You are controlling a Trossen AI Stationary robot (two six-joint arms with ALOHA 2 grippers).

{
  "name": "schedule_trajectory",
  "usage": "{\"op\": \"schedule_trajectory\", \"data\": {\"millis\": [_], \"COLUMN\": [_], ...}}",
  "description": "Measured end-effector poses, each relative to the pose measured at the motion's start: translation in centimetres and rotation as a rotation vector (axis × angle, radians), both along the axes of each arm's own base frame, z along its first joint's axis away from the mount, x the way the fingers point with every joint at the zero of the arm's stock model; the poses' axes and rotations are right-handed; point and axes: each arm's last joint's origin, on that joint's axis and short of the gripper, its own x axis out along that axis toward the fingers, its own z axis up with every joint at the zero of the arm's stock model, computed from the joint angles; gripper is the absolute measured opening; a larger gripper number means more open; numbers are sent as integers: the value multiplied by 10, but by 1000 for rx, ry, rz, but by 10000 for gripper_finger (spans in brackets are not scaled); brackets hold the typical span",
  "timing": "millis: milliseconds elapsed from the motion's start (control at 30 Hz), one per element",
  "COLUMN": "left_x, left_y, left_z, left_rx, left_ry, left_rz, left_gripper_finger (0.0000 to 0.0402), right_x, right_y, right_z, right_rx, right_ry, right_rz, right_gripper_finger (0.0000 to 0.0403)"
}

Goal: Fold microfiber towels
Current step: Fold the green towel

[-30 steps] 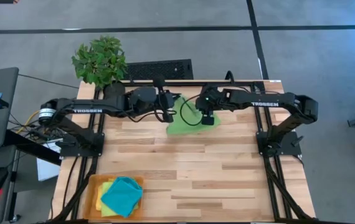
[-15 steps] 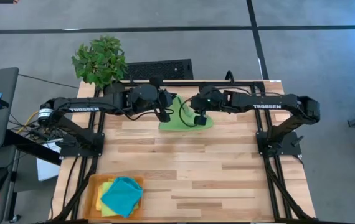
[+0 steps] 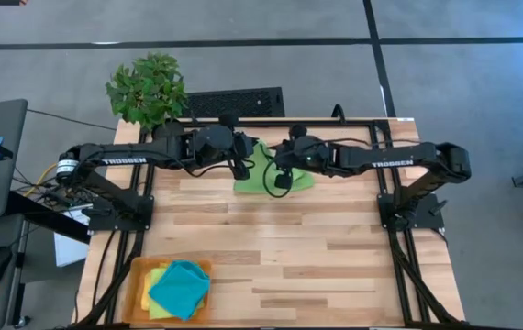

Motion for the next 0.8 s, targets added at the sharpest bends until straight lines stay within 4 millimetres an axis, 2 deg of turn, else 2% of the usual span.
{"op": "schedule_trajectory", "data": {"millis": [467, 700, 800], "left_x": [1, 5, 5], "left_y": [-3, -13, -16], "left_z": [1, 5, 5], "left_rx": [-12, 27, 36], "left_ry": [-13, -42, -38], "left_rz": [-32, -78, -83], "left_gripper_finger": [0, 0, 0], "right_x": [2, 6, 7], "right_y": [-2, -4, -5], "right_z": [7, -1, -12], "right_rx": [30, 9, -1], "right_ry": [-108, -83, -25], "right_rz": [-102, -136, -159], "right_gripper_finger": [123, 123, 123]}}
